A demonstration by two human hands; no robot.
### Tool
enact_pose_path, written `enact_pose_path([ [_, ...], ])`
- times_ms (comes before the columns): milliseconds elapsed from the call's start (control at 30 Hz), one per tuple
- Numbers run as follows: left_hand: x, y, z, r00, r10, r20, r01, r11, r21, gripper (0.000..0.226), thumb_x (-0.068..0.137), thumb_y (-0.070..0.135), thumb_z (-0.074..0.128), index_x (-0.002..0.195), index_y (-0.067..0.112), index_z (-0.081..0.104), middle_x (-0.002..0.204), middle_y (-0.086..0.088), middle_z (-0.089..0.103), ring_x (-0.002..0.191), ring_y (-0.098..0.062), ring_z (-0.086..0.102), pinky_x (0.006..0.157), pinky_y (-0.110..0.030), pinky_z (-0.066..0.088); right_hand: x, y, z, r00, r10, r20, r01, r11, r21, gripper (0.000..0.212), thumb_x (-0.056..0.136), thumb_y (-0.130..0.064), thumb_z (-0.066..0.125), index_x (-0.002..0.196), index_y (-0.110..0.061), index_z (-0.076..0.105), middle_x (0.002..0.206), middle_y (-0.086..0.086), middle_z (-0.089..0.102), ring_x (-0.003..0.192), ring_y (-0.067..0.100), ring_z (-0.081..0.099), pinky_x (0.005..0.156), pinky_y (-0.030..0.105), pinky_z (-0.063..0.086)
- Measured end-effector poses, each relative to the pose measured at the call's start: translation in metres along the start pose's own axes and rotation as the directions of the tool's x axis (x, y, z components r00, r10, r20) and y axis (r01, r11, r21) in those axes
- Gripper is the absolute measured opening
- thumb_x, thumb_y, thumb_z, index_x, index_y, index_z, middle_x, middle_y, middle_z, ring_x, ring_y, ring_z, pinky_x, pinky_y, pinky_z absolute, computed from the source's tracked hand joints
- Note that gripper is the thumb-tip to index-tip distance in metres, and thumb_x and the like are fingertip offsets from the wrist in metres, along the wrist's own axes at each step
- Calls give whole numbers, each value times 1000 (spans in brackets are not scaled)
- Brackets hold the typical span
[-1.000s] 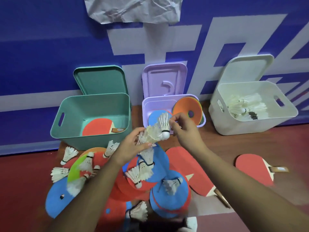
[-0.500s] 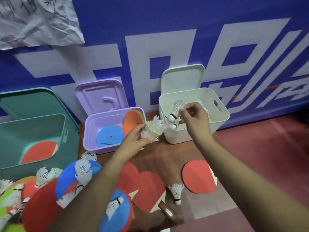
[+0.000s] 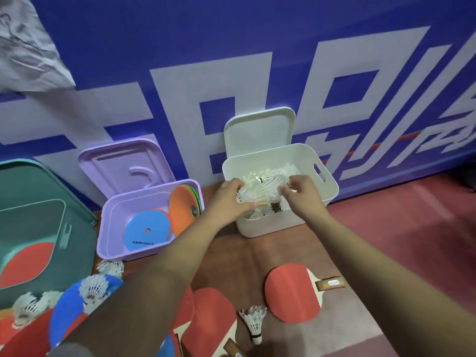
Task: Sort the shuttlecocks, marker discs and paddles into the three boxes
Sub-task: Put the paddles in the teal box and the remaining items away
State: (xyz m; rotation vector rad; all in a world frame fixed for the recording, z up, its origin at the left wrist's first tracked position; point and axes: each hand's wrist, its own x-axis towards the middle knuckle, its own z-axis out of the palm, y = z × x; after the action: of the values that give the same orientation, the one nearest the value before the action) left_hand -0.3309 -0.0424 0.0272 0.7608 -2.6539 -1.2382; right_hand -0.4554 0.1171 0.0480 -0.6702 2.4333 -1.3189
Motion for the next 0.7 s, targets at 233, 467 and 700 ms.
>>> enact_pose_path([
  [233,40,1,33,997,74,5,-74,972,222,67,73,36,81,129,15,51,123,-9,60,113,-28,54,93,-34,44,25,37,3,997,68,19,-63,978,-200,33,87,-10,58,118,-8,46,99,7,60,89,27,57,75,35,45],
  [467,44,-26,48,966,-29,256,-110,850,515,56,85,41,69,132,18,48,123,-10,60,112,-31,56,89,-38,47,28,53,24,965,33,259,88,892,-444,34,88,-8,49,119,-8,62,120,17,57,111,32,56,91,32,43],
  [700,17,-28,14,998,29,55,-41,972,233,49,89,27,64,135,15,51,128,-9,57,118,-24,54,98,-28,41,20,36,20,993,-65,98,107,847,-521,52,93,-26,51,142,-11,43,146,24,34,133,41,36,112,45,29],
])
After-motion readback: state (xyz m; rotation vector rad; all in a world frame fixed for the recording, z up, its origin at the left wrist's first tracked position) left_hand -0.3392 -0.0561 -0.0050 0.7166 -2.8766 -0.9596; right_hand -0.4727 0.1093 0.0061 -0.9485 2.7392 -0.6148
